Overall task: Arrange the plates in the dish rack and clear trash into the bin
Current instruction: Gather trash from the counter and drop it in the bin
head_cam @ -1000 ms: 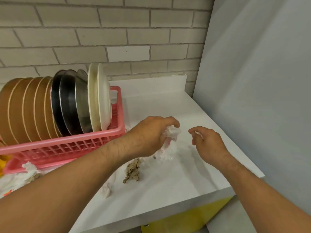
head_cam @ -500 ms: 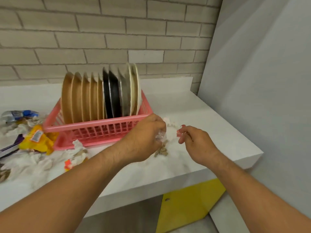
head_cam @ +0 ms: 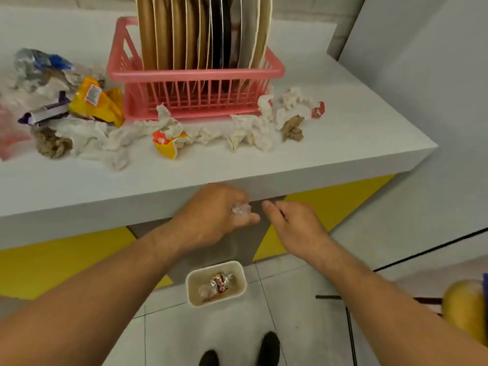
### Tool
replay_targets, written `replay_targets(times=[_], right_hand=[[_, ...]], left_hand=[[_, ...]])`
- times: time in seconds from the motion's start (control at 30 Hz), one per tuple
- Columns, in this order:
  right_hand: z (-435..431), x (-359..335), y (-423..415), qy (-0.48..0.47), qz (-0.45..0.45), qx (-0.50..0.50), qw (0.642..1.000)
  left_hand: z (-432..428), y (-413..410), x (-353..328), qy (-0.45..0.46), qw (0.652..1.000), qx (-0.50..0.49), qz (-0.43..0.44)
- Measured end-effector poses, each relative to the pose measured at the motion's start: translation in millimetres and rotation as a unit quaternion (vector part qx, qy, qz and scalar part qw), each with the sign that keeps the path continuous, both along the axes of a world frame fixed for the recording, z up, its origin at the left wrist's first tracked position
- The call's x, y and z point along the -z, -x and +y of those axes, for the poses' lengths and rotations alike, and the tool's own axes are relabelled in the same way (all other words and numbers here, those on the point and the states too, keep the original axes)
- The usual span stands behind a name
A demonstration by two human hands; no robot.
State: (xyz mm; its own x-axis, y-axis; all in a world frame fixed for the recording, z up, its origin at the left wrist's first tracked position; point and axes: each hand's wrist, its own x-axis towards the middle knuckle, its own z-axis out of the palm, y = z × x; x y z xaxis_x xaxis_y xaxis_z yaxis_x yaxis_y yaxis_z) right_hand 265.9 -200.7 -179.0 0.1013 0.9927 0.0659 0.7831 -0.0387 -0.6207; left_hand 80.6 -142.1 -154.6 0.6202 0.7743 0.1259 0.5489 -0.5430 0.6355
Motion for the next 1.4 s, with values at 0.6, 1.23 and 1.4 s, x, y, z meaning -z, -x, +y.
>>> replay_targets(times=[0.6,1.23,1.4], right_hand=[[-64.1,336.2,10.7,0.303,-0.091,-0.137,0.939],[-11.0,502.0,-22.3,0.260,0.018,-0.091,0.961],[-22.3,516.5,-47.0,0.220,0.067,-0.065,0.971]], left_hand=[[-76.8,37.6,341.3,0.131,0.965,-0.159,0.163],[-44.0,13.0,524.2,0.295,0.927,-0.148,0.180],[-5.3,-25.4,593.1,0.358,0.891,-0.098,0.260]])
